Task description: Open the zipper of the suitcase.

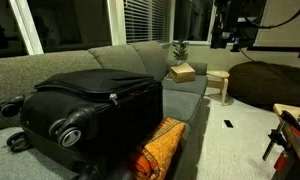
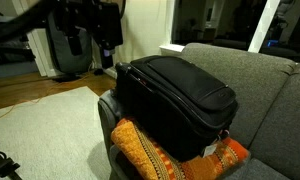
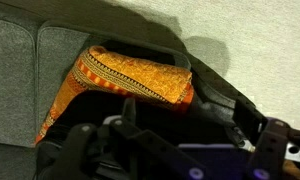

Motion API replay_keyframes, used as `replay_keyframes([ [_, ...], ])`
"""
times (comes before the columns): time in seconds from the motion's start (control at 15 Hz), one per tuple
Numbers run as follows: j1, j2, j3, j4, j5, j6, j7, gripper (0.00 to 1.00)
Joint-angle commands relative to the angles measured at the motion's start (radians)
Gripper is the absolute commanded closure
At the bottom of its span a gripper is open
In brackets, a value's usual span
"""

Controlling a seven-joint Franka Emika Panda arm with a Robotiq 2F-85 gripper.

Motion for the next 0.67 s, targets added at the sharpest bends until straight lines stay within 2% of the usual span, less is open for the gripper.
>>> replay_keyframes([
  [0.0,-0.014,0.001,0.014,0.001,0.007,-0.003,-0.005,0.0],
  [0.47,-0.014,0.001,0.014,0.001,0.007,-0.003,-0.005,0.0],
  [0.6,-0.004,0.036,0.02,0.017,0.019,0.024,0.006,0.0],
])
